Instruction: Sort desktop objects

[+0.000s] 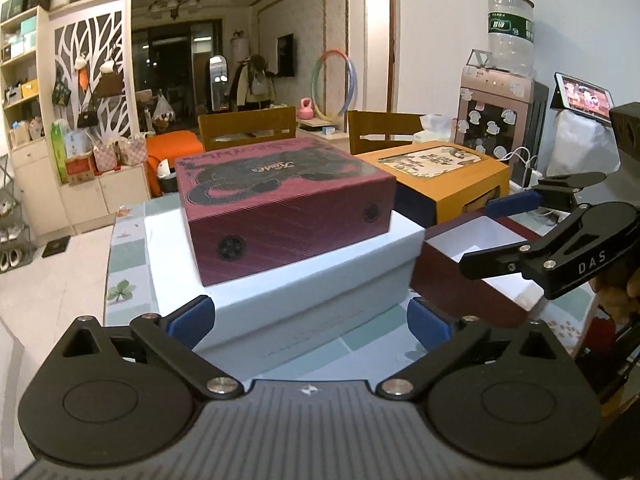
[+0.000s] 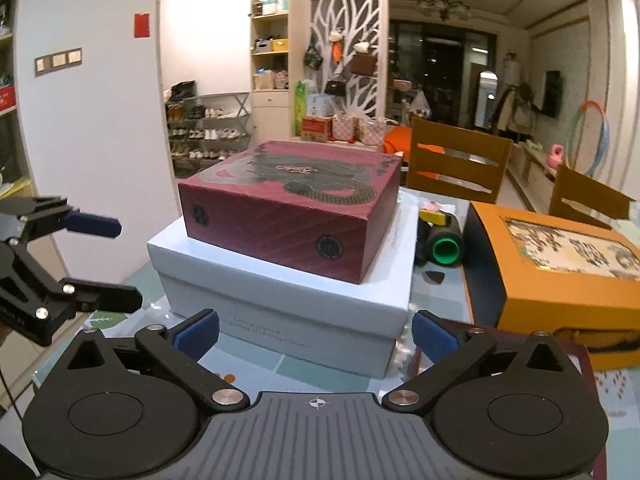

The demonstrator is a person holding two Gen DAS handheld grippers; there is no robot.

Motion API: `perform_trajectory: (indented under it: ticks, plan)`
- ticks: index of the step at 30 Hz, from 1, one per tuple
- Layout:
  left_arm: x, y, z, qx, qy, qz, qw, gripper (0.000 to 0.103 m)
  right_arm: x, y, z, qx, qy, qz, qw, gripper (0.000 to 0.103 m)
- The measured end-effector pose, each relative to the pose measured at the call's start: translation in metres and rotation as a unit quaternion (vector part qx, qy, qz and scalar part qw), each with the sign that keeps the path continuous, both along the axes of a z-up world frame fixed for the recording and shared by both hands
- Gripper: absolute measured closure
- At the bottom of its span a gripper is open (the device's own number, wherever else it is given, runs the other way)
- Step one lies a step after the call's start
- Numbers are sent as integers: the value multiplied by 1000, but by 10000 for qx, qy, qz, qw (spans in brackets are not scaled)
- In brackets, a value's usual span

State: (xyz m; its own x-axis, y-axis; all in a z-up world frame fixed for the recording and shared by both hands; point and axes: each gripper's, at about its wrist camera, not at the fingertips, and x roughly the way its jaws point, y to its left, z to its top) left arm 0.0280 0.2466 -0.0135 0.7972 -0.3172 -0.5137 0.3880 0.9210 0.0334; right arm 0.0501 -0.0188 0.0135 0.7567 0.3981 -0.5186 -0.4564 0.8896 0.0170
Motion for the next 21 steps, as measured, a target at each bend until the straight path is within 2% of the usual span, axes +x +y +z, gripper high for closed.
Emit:
perform_trajectory:
  ticks: [14, 18, 21]
  plan:
    - [-33, 2, 4, -238, 254, 690, 9970, 0, -46, -10, 4, 254, 285, -840, 9957, 0]
    - [-38, 1, 0, -327, 338, 578, 9972, 0, -56, -15, 3, 316, 307, -1110, 9928, 0]
    - [-44, -4, -5, -184, 330, 694, 9969, 0, -65, -20, 0, 410, 315, -1305, 9901, 0]
